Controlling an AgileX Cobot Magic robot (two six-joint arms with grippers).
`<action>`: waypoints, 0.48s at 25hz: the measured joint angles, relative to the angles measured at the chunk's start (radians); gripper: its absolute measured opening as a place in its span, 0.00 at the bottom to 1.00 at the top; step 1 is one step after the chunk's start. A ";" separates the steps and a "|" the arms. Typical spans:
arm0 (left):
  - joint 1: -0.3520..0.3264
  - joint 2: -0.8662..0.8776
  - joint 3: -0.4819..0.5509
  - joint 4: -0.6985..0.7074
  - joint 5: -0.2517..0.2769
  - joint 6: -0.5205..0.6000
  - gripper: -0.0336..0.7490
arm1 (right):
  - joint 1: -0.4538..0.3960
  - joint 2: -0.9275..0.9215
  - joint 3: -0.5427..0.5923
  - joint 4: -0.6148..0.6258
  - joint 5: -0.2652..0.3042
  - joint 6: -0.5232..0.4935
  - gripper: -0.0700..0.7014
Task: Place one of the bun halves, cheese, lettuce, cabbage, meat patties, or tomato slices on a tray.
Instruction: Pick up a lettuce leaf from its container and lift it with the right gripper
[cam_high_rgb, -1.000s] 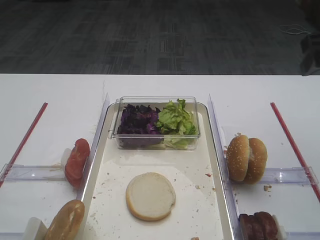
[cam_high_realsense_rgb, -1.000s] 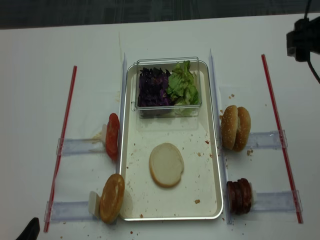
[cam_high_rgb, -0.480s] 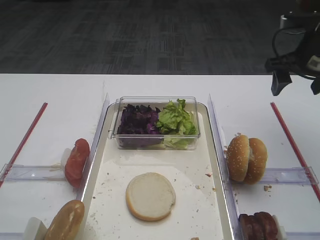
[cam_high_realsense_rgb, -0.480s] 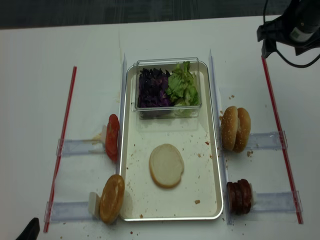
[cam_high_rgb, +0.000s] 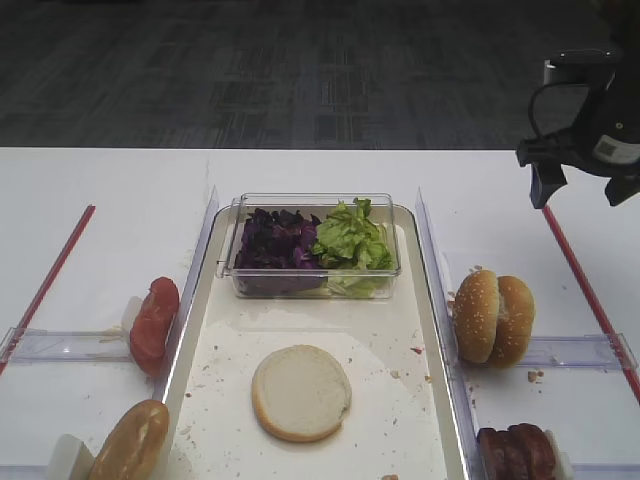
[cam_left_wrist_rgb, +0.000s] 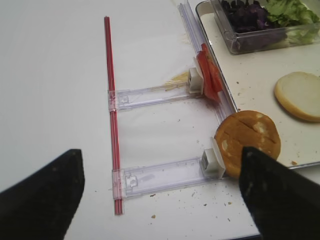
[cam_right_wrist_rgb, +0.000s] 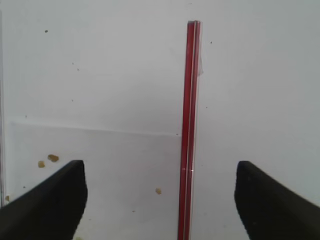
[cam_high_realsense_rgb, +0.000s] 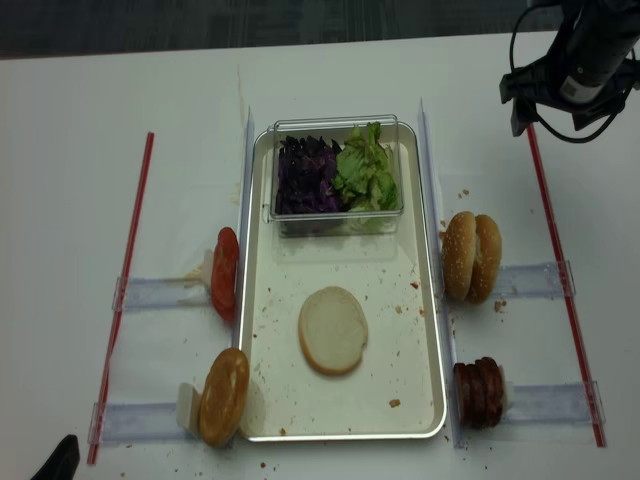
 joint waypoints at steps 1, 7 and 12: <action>0.000 0.000 0.000 0.000 0.000 0.000 0.83 | 0.000 0.000 0.000 0.000 -0.003 0.000 0.91; 0.000 0.000 0.000 0.000 0.000 0.000 0.83 | 0.000 0.000 0.000 0.078 -0.007 -0.055 0.91; 0.000 0.000 0.000 0.000 0.000 0.000 0.83 | 0.035 0.000 0.000 0.122 -0.005 -0.121 0.91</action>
